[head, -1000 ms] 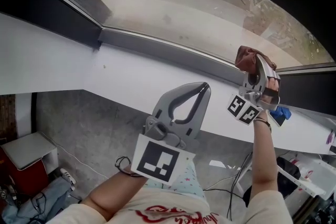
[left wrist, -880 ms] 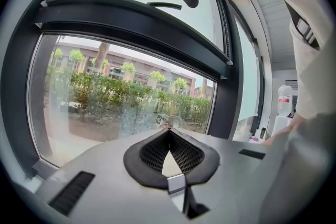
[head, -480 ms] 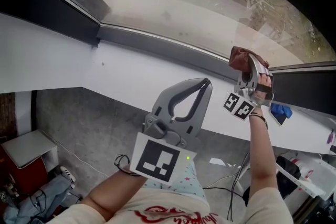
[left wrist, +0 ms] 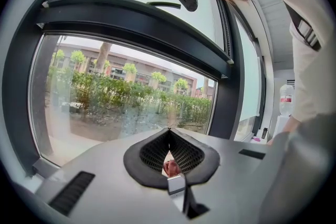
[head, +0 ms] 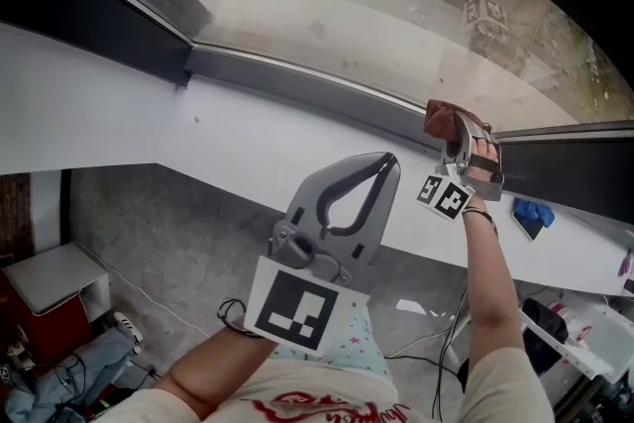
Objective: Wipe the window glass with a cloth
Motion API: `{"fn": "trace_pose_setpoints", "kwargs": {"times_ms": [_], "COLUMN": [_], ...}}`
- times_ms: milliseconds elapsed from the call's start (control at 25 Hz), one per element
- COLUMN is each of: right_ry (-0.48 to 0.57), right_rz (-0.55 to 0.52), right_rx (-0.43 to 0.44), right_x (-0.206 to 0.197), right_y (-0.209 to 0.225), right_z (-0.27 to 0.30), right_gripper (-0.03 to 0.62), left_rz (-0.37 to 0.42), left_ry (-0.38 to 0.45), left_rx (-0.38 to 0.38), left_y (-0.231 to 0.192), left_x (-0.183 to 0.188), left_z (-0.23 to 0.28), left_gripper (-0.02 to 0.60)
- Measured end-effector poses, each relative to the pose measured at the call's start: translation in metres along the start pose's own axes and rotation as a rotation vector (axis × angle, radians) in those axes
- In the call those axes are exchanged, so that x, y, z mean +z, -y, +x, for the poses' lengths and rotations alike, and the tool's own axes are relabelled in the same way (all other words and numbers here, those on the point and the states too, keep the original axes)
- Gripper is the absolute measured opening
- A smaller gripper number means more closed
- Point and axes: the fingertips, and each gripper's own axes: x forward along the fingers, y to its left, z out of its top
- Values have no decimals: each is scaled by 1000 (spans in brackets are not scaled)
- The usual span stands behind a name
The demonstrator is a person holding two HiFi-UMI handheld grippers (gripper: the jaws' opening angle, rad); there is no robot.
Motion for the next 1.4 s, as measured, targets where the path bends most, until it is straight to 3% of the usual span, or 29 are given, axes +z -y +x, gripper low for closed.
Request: {"fn": "trace_pose_setpoints", "kwargs": {"times_ms": [200, 800, 1040, 1240, 1400], "right_ry": [-16, -51, -194, -219, -123], "right_rz": [5, -22, 8, 111, 190], "right_rx": [31, 158, 335, 306, 152], "right_x": [-6, -11, -34, -28, 7], "right_y": [-22, -80, -117, -107, -38], "right_z": [11, 37, 50, 50, 24], "right_gripper": [89, 89, 89, 89, 89], "left_rz": [19, -21, -22, -21, -32], "left_ry": [-23, -49, -57, -46, -7], "left_rx": [15, 81, 96, 94, 78], "left_y": [-9, -38, -44, -48, -50], "left_x": [-2, -21, -23, -18, -5], "left_z": [-1, -13, -17, -19, -24], "left_gripper": [21, 21, 21, 21, 21]}}
